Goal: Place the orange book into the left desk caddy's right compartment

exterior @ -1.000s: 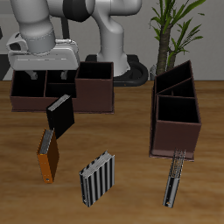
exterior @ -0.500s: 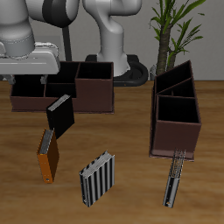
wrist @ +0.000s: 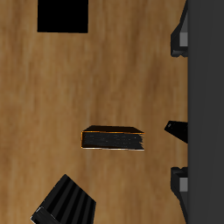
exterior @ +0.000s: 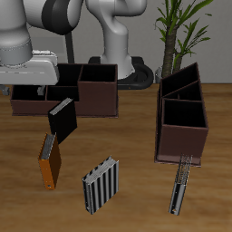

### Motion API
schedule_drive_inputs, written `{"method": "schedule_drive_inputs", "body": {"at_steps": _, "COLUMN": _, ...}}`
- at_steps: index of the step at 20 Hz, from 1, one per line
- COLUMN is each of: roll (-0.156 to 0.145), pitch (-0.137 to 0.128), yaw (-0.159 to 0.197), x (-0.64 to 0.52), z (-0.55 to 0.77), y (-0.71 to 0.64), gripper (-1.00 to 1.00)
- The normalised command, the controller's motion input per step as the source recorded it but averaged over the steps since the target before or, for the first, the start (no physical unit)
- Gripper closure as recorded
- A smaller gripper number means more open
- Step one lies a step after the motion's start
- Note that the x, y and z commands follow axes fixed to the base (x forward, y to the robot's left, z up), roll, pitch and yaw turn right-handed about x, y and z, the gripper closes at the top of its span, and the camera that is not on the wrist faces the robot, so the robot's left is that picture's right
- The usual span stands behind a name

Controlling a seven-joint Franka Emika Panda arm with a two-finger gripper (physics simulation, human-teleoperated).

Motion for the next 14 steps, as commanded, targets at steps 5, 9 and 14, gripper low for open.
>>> {"method": "schedule_drive_inputs", "body": {"at_steps": 5, "roll": -0.034, "pitch": -0.030, "yaw": 0.027, "x": 0.26, "z": -0.15, "y": 0.23, "gripper": -1.00}}
{"method": "schedule_drive_inputs", "body": {"at_steps": 9, "roll": -0.043, "pitch": -0.031, "yaw": 0.014, "x": 0.20, "z": -0.18, "y": 0.25, "gripper": -1.00}}
{"method": "schedule_drive_inputs", "body": {"at_steps": 14, "roll": -0.019, "pitch": -0.001, "yaw": 0.014, "x": 0.20, "z": -0.21, "y": 0.14, "gripper": -1.00}}
